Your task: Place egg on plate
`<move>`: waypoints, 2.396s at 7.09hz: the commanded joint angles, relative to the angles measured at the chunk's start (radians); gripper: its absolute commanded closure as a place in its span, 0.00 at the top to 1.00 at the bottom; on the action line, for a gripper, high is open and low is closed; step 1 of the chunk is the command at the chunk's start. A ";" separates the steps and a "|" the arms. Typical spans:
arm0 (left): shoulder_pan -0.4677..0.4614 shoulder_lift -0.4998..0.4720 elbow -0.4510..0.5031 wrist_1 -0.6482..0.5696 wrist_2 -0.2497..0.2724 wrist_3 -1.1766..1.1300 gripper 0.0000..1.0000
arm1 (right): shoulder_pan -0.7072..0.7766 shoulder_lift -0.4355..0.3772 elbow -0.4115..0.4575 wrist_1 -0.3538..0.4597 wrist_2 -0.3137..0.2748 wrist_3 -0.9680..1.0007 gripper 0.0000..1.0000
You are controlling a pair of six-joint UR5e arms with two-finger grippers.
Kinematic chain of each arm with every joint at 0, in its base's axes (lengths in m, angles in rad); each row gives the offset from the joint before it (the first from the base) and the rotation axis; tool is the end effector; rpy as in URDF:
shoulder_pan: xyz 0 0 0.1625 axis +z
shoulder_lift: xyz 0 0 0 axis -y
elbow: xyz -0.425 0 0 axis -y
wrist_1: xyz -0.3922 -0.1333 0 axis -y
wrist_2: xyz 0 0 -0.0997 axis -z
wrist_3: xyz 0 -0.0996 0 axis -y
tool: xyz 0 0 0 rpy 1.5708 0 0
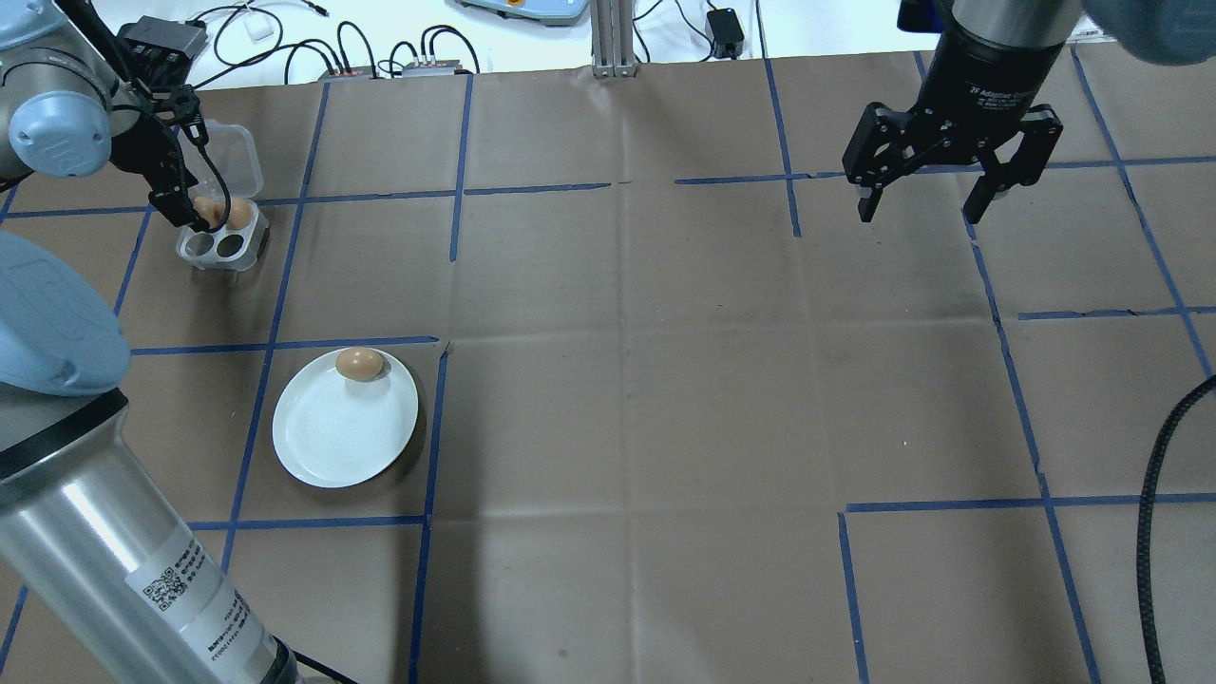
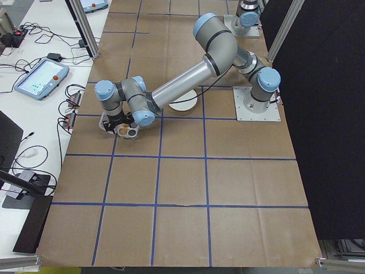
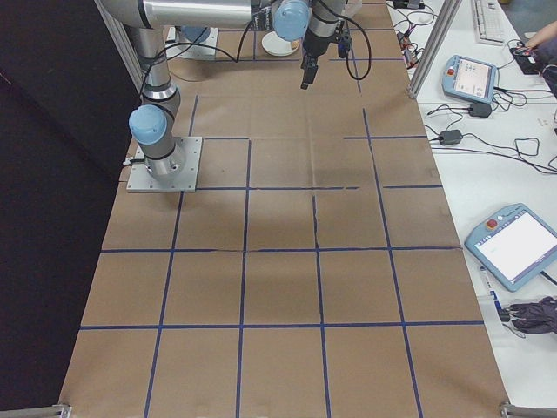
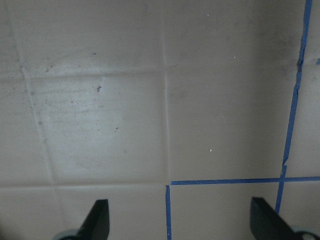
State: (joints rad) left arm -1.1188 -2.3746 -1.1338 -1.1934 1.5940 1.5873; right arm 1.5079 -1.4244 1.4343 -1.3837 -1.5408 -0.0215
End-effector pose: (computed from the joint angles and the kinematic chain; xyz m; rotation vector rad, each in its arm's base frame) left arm 0.2197 -0.7525 0.2183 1.6775 2.6311 0.0222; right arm 0.1025 -0.5400 0.4619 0.0685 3.0879 0.3030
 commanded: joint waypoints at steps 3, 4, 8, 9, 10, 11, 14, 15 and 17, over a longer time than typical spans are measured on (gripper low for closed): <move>-0.006 -0.012 0.012 -0.012 -0.026 -0.012 0.82 | 0.000 -0.001 0.000 0.000 -0.001 0.000 1.00; -0.006 -0.012 0.011 -0.014 -0.026 -0.012 0.82 | 0.000 -0.001 0.000 0.000 0.001 0.000 1.00; -0.001 -0.012 0.009 -0.015 -0.017 -0.012 0.82 | 0.000 -0.001 0.000 0.000 0.001 0.000 1.00; 0.001 -0.011 0.009 -0.015 -0.016 -0.012 0.82 | 0.000 -0.001 0.000 0.000 0.001 0.000 1.00; 0.001 -0.011 0.012 -0.015 -0.016 -0.012 0.82 | 0.000 -0.001 0.000 0.000 -0.001 0.000 1.00; 0.002 -0.011 0.012 -0.015 -0.014 -0.012 0.82 | 0.000 -0.001 0.000 0.000 0.001 0.000 1.00; 0.002 -0.011 0.014 -0.015 -0.014 -0.015 0.63 | 0.000 0.001 0.000 0.000 0.001 0.000 1.00; 0.001 -0.012 0.012 -0.015 -0.016 -0.021 0.58 | 0.000 -0.001 0.000 0.000 -0.001 0.000 1.00; 0.001 -0.012 0.009 -0.015 -0.019 -0.023 0.56 | 0.000 -0.001 0.000 0.000 0.001 0.000 1.00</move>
State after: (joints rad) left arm -1.1181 -2.3861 -1.1215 -1.2088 1.5778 1.5658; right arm 1.5079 -1.4243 1.4343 -1.3837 -1.5404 -0.0215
